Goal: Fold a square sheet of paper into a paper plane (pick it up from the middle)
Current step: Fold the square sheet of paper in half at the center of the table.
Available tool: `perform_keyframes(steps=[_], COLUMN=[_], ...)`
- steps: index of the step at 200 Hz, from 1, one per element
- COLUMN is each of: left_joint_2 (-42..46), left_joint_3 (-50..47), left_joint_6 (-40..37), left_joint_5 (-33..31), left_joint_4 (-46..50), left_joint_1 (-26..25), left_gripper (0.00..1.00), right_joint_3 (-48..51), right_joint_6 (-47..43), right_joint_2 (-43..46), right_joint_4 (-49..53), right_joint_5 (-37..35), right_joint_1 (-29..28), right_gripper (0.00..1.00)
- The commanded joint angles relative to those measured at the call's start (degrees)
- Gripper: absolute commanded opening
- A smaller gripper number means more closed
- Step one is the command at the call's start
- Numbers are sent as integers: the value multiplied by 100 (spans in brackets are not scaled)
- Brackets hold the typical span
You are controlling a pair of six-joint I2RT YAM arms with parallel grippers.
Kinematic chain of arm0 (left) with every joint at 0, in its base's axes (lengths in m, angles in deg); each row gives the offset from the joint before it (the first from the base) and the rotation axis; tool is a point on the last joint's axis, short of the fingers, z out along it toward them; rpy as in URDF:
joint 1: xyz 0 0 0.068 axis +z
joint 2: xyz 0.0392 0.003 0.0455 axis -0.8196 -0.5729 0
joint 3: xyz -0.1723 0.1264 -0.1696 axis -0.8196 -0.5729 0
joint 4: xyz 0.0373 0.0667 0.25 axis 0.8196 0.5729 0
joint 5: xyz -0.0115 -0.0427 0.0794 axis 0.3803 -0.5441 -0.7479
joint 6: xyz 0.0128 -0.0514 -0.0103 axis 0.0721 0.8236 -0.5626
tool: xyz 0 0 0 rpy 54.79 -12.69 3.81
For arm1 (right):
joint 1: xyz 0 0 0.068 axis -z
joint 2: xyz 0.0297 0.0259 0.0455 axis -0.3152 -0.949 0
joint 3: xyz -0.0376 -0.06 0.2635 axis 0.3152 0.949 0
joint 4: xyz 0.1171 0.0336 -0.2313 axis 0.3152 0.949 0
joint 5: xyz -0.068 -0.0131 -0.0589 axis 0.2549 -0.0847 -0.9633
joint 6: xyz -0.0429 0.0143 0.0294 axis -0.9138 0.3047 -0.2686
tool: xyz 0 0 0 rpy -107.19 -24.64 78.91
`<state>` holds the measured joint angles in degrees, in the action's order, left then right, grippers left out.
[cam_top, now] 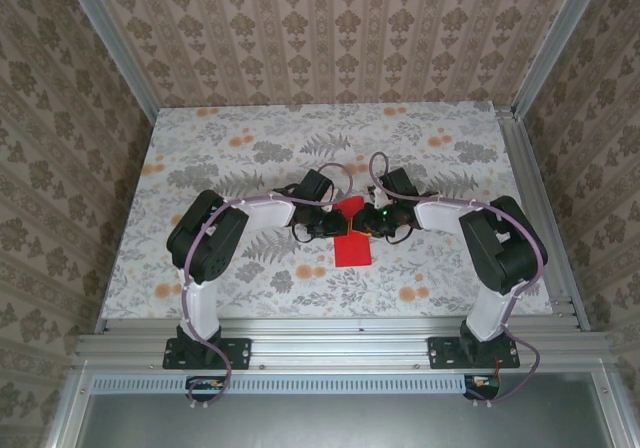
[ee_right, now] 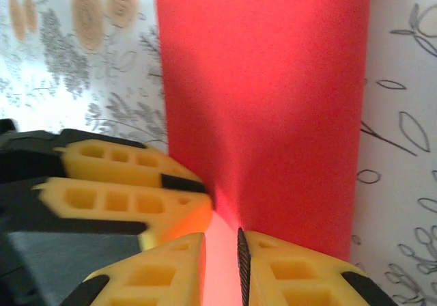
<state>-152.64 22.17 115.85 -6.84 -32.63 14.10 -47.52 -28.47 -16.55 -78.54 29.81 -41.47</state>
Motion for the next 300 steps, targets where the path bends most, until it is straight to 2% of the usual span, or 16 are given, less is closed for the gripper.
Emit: perform_keyframes(steps=[1,86,114,134,188,264,300], left_joint_2=[-488,-574,-614,-632,-600,-590,-555], left_joint_3=[-188,-114,-157,-162,-117,-184,-282], left_joint_6=[-185,-270,-279,-281,-367,-432,-464], left_joint_5=[-471,-587,-616,-623,-689,-782,-792], left_joint_4=[498,626,608,604,734,855,876], left_joint_1=[-51,-45,-53,-61,-71,-71,-49], left_gripper=[19,19,19,19,19,19,19], right_joint_3=[-118,-53,-160,-420,-823,-967,-802], right_joint_6=[-310,-706,-453,-411,-516,-1120,-1173], right_joint_2=[-141,-345,-54,-18,-701,-955,-909], right_joint_4=[430,597,374,408,547,780,411], right_joint_5=[-250,-552,-131,-169,-193,-587,-474], right_joint_1=[34,211,181,151,211,596,873], right_gripper=[24,24,24,24,24,24,24])
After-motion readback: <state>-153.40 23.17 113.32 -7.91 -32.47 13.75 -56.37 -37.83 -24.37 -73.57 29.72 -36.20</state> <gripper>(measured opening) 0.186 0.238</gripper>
